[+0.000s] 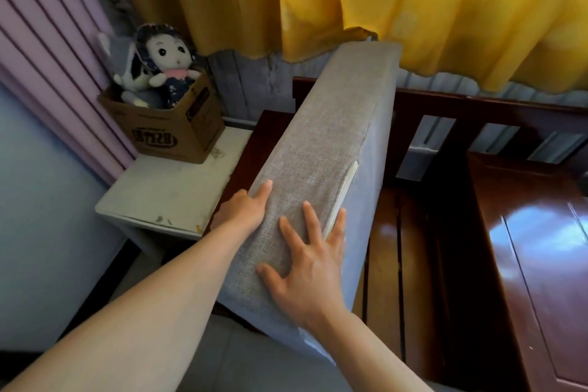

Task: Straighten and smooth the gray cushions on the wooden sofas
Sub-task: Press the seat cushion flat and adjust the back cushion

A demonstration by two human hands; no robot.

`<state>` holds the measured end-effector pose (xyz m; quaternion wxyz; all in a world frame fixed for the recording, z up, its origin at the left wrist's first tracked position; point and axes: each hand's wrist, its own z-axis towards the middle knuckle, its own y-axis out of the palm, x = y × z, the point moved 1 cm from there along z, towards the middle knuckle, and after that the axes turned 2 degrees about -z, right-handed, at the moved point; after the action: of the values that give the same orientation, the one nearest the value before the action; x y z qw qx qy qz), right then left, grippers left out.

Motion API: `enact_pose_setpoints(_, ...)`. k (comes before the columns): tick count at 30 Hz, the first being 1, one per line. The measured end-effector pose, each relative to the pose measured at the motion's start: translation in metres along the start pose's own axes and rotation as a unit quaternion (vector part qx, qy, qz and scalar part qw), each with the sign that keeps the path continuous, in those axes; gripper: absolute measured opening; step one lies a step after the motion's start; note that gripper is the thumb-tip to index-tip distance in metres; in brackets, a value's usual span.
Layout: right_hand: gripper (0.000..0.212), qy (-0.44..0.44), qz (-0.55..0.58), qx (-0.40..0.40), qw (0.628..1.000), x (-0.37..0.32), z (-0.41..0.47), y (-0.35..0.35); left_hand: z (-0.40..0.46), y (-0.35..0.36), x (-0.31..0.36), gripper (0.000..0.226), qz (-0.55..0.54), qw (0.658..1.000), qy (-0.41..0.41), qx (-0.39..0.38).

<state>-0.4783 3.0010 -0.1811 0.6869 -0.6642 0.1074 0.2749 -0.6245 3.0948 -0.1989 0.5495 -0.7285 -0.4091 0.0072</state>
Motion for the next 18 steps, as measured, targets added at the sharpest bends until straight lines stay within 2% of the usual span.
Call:
enact_pose_setpoints(3,0.082,-0.008,-0.008,-0.030,0.999,-0.014,0.004,0.005,0.009,-0.007,-0.011,0.087,-0.006,1.000,-0.005,-0.010)
enact_pose_setpoints(10,0.057,-0.037,0.023,-0.052,0.998,-0.040,0.044,0.027,0.049,-0.031,-0.034,0.085,0.008,0.999,-0.037,0.016)
enact_pose_setpoints(14,0.063,-0.032,0.054,-0.067,0.996,-0.058,0.064,0.050,0.061,-0.046,-0.056,0.078,0.003,0.999,-0.037,0.027)
enact_pose_setpoints(18,0.076,-0.066,0.033,-0.066,0.995,-0.072,0.067,0.069,0.070,-0.054,-0.083,0.078,-0.033,0.999,-0.031,-0.001)
